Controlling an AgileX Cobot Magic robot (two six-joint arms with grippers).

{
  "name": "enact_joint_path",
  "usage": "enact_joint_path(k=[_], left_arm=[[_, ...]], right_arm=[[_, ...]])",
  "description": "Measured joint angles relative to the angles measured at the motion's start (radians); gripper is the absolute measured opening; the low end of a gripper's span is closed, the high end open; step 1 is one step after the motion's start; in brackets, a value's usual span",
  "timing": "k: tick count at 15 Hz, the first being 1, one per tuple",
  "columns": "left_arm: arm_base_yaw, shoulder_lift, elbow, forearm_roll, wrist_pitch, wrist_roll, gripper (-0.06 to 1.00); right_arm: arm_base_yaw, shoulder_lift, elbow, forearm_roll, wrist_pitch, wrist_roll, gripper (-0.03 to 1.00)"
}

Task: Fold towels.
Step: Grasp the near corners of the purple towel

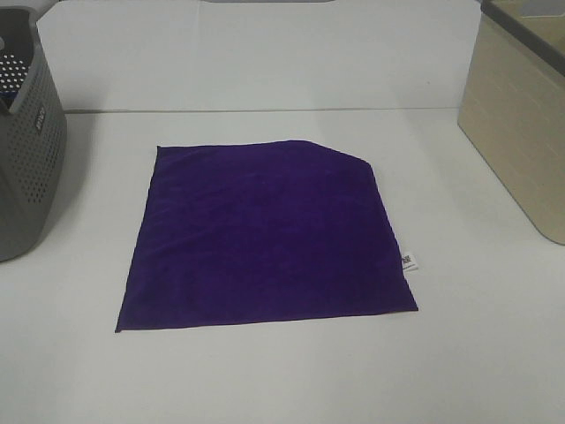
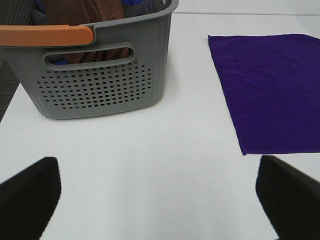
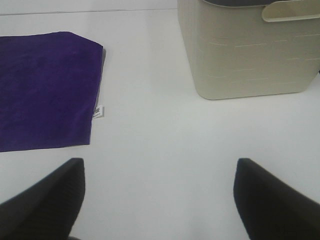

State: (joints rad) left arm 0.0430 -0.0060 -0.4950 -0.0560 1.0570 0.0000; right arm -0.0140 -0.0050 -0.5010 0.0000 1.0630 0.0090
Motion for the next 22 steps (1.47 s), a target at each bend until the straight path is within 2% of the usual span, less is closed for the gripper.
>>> enact_joint_path(k=[14,17,22], left_arm=[[0.000,0.000,0.000,0.000,0.000,0.008,0.99],[0.000,0.000,0.000,0.000,0.000,0.008,0.99],[0.000,0.000,0.000,0.000,0.000,0.008,0.99]], right_arm=[[0.000,0.000,0.000,0.000,0.000,0.000,0.80],[0.000,0.000,0.000,0.000,0.000,0.000,0.91],[0.000,0.000,0.000,0.000,0.000,0.000,0.95]])
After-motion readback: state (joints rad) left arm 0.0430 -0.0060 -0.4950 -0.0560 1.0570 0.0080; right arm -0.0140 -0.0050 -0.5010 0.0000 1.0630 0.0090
